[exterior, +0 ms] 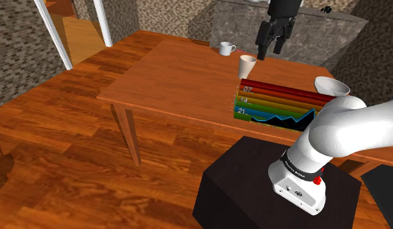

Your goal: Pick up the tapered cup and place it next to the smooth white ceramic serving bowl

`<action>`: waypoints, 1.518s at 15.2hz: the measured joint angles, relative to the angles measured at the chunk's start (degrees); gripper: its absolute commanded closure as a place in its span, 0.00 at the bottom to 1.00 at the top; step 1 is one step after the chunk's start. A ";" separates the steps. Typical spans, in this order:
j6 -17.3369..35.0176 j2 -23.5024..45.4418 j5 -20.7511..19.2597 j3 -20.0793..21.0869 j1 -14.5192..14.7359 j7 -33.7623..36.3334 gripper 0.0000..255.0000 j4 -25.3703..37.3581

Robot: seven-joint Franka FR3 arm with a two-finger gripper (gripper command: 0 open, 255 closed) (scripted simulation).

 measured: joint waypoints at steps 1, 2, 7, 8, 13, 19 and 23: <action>0.00 0.00 0.00 0.00 0.00 0.00 0.00 0.00; 0.91 0.40 -0.31 -0.20 -0.18 -0.17 0.00 -0.47; 8.18 5.23 -3.77 -3.01 -2.25 -2.43 0.00 -2.13; 9.51 6.41 -4.29 -3.36 -2.59 -2.59 0.00 -2.06; 17.25 13.55 -7.49 -6.34 -4.77 -4.52 0.00 -1.54; 25.82 23.29 -10.27 -9.67 -7.05 -6.31 0.00 1.25; 30.92 30.33 -11.38 -11.69 -8.33 -7.34 0.00 4.32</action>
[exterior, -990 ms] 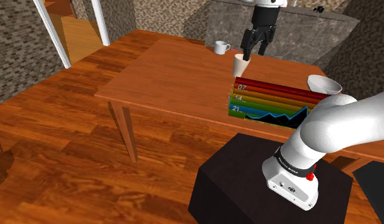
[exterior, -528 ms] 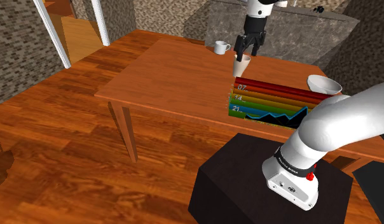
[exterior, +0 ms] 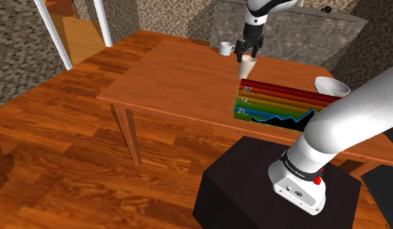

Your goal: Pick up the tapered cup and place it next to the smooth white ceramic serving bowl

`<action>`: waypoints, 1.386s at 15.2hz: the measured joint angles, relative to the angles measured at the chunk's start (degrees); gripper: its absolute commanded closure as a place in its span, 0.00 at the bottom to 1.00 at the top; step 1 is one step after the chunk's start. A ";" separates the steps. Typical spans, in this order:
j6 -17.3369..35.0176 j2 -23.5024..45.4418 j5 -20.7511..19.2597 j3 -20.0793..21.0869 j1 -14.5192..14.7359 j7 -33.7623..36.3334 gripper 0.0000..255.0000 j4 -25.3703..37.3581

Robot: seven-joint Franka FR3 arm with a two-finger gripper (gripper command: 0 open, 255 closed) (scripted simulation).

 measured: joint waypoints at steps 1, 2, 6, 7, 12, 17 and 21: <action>1.53 1.76 -0.26 -0.63 -0.41 -0.41 0.00 0.53; 2.70 3.38 -0.41 -1.06 -0.69 -0.58 0.00 1.26; 6.33 10.65 -0.48 -3.16 -2.10 -2.35 0.00 6.17; 7.01 12.63 -0.35 -3.50 -2.34 -2.59 0.00 7.78; 10.91 22.03 0.81 -5.46 -4.24 -4.72 0.00 14.77; 12.45 31.55 2.94 -6.55 -6.46 -6.95 0.00 24.04; 14.59 33.73 3.38 -6.60 -6.95 -7.18 0.00 24.23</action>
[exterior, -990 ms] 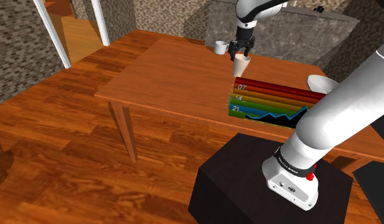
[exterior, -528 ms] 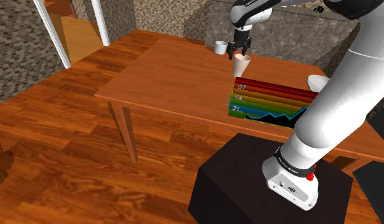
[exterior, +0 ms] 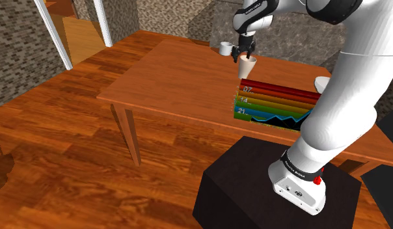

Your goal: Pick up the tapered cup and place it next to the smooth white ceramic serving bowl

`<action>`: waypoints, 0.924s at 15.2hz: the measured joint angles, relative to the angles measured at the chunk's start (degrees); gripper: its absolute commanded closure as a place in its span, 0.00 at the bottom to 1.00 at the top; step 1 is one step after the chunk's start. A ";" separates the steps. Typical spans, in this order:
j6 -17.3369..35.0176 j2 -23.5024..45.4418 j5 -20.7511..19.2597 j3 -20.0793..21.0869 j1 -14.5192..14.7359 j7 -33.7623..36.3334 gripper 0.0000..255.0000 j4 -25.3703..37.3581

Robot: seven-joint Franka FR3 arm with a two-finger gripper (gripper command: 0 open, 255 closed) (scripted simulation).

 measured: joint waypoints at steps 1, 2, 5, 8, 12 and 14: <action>0.58 0.40 0.08 0.00 -0.10 -0.06 0.00 -0.17; 1.27 0.82 0.16 0.01 -0.19 -0.08 0.00 -0.44; 2.80 1.87 0.38 -0.01 -0.50 -0.28 0.00 -0.93; 3.03 1.96 0.39 -0.01 -0.52 -0.28 0.00 -1.04; 3.06 1.97 0.39 -0.01 -0.52 -0.28 1.00 -1.05; 3.06 1.97 0.39 -0.01 -0.52 -0.28 1.00 -1.05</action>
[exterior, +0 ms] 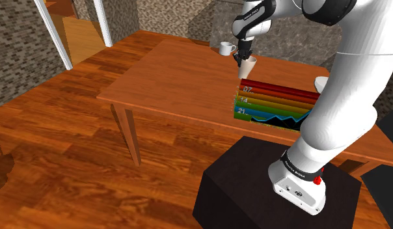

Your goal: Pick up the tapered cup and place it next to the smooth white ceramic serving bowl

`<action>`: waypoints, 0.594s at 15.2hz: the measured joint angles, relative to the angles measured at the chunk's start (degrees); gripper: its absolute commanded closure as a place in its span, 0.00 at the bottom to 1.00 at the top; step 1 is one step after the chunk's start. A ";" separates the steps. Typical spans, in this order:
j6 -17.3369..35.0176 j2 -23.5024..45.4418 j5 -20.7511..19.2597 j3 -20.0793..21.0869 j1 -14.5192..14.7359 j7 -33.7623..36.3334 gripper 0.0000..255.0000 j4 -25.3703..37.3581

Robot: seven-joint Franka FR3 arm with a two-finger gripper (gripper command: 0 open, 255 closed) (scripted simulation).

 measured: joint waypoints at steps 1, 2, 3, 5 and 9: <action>0.00 -0.01 0.00 0.00 0.00 0.00 1.00 0.01; 0.00 -0.01 0.00 0.01 0.01 0.00 1.00 0.01; -0.01 -0.01 0.00 0.01 0.01 0.00 1.00 0.01; -0.02 -0.01 0.00 0.01 0.01 0.00 1.00 0.02; -0.81 -0.46 -0.07 -0.02 0.06 -0.03 1.00 0.35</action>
